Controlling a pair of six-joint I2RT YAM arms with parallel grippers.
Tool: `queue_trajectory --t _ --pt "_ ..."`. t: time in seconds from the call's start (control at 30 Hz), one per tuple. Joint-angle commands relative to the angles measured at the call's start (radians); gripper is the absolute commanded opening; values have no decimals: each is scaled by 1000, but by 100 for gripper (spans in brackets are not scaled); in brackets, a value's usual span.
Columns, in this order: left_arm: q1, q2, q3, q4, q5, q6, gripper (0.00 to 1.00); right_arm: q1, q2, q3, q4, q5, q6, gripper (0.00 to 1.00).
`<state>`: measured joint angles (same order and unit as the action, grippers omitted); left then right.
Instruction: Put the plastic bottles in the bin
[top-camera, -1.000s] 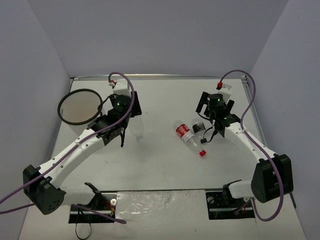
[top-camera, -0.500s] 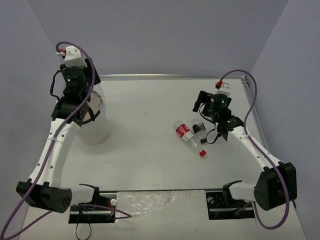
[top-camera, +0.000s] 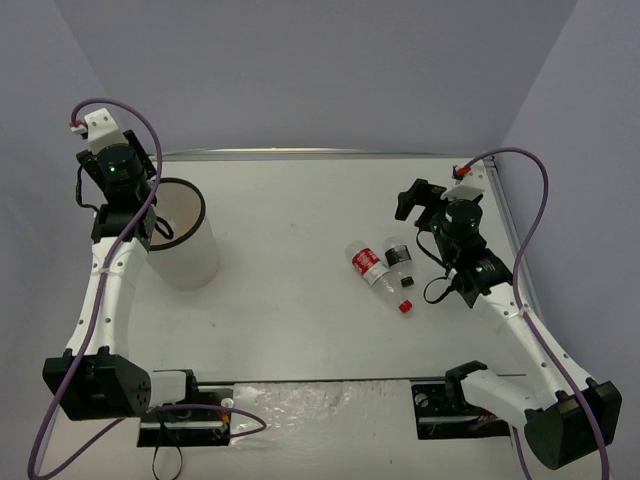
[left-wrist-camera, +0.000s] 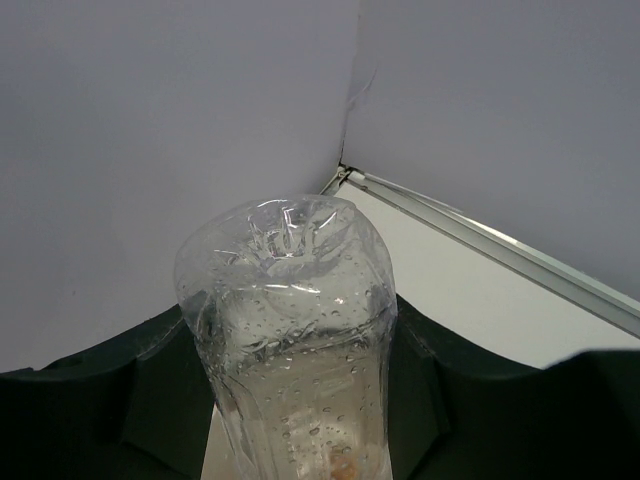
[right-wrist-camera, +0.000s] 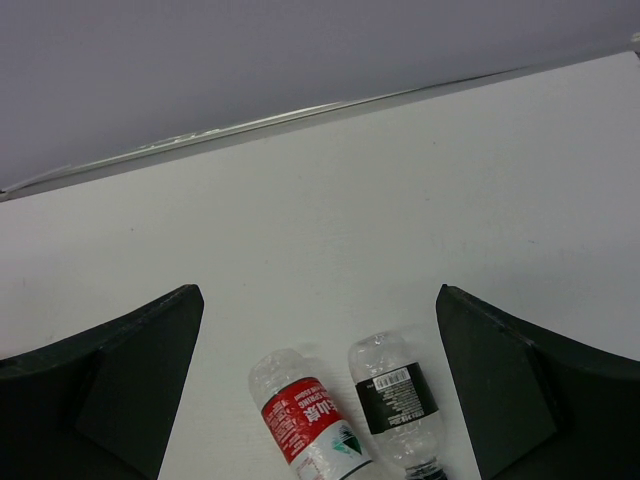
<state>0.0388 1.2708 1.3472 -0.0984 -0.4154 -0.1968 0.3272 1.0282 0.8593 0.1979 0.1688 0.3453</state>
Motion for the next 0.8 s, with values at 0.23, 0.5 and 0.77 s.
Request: queue_trajectory --t 0.23,0.5,0.77 --pt "3 -140 -317 381 -15 -140 54 4 -12 -26 58 97 -8 100" --pt "1 -180 -360 385 8 -113 97 4 -5 -29 56 93 -5 100" --pt "1 -180 -261 283 26 -115 97 4 6 -29 44 87 -8 100"
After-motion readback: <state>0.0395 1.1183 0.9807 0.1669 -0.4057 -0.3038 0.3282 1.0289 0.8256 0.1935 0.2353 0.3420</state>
